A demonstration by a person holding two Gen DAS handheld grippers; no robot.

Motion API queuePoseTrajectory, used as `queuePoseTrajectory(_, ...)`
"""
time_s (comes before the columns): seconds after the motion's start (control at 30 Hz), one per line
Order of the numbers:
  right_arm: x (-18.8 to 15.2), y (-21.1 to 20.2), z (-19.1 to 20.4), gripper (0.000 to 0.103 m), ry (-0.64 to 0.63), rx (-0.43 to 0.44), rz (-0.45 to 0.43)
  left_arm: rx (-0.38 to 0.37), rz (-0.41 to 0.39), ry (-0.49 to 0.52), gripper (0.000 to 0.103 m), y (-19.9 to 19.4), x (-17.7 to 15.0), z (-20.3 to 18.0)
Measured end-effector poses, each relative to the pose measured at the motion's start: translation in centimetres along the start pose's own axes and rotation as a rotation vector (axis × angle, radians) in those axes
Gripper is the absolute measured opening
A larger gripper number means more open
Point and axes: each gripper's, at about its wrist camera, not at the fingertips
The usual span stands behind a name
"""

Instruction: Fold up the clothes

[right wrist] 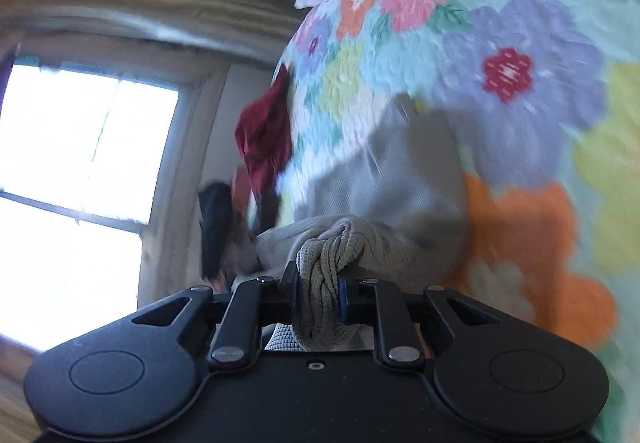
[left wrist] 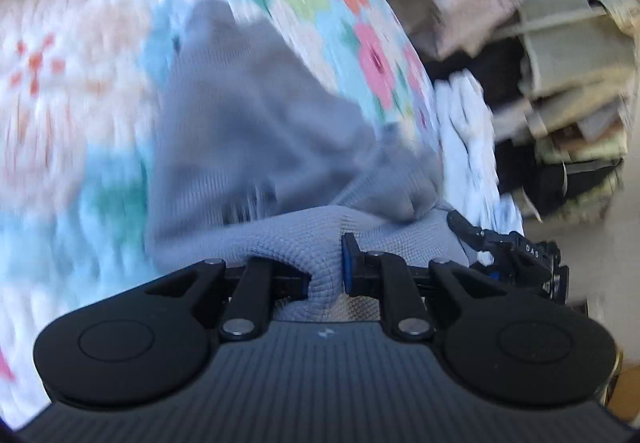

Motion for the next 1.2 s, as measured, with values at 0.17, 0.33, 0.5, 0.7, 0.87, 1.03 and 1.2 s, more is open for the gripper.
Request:
queuePoseTrajectory(0.17, 5.2, 4.8, -0.4, 0.022, 0.084, -0.085, -0.009, 0.027, -0.083, -0.108, 0.014, 1.3, 4.3, 2.4)
queuePoseTrajectory(0.33, 7.7, 7.2, -0.8, 0.022, 0.164, -0.123, -0.031, -0.013, -0.142, -0.209, 0.014, 3.0, 5.8, 4.2)
queuePoseTrajectory(0.5, 7.7, 6.5, -1.8, 0.039, 0.286, -0.073, -0.095, -0.113, -0.094, -0.265, 0.018, 2.7, 7.3, 5.9)
queuePoseTrajectory(0.7, 6.0, 2.0, 1.3, 0.058, 0.005, -0.164, -0.227, -0.114, -0.244, -0.218, 0.048, -0.1, 7.7, 5.4)
queuePoseTrajectory(0.87, 2.9, 2.3, 3.3, 0.058, -0.334, -0.264, -0.215, -0.058, -0.318, -0.086, 0.048, -1.7, 8.4, 4.0)
queuePoseTrajectory(1.03, -1.0, 5.5, 6.2, 0.058, -0.756, -0.453, -0.197, 0.125, -0.34, 0.265, 0.056, -3.1, 6.3, -0.6)
queuePoseTrajectory(1.2, -0.7, 8.3, 5.8, 0.055, -0.9, -0.59, -0.188, 0.123, -0.28, 0.396, 0.059, -0.3, 5.3, -2.2)
Point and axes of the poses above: each gripper's, at about its wrist camera, not at the fingertips, and y roughly the way its jaws point, z to its left, x to its top, and after that the axes turned 2 degrees about z, right-handed
